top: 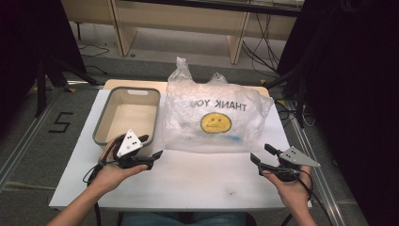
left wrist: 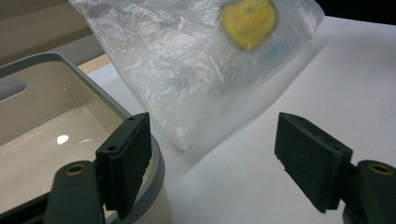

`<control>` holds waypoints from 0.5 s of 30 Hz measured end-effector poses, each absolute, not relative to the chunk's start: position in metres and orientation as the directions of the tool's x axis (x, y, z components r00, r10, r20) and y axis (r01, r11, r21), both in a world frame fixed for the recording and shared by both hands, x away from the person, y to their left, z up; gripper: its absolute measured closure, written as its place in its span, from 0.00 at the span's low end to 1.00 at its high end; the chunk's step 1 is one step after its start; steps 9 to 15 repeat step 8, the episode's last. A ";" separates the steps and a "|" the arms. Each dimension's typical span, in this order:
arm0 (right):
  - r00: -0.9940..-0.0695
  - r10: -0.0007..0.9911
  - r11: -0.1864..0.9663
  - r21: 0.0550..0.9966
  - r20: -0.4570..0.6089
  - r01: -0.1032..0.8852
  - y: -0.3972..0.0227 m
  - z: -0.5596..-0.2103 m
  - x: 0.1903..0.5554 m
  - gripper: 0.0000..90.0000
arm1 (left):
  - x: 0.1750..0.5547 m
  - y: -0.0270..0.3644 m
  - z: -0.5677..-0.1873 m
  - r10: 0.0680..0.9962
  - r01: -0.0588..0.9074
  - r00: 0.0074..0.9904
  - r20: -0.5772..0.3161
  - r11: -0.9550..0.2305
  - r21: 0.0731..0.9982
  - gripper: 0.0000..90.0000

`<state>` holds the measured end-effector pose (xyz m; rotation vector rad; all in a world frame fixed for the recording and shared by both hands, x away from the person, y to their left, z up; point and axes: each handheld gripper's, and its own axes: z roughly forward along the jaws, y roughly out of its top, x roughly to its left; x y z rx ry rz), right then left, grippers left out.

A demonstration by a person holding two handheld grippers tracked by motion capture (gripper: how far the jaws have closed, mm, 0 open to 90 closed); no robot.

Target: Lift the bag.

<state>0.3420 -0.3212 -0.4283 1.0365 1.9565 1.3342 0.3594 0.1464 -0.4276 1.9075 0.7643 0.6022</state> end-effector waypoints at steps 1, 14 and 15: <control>-0.552 0.834 0.211 0.933 -0.016 0.290 -0.321 -0.429 0.342 0.35 | 0.359 0.146 -0.428 0.725 0.254 0.684 0.085 -0.345 0.903 0.30; -0.555 0.832 0.211 0.932 -0.013 0.294 -0.321 -0.430 0.342 0.35 | 0.359 0.144 -0.429 0.719 0.253 0.690 0.088 -0.354 0.900 0.29; -0.555 0.832 0.211 0.932 -0.013 0.294 -0.321 -0.430 0.342 0.35 | 0.359 0.144 -0.429 0.719 0.253 0.690 0.088 -0.354 0.900 0.29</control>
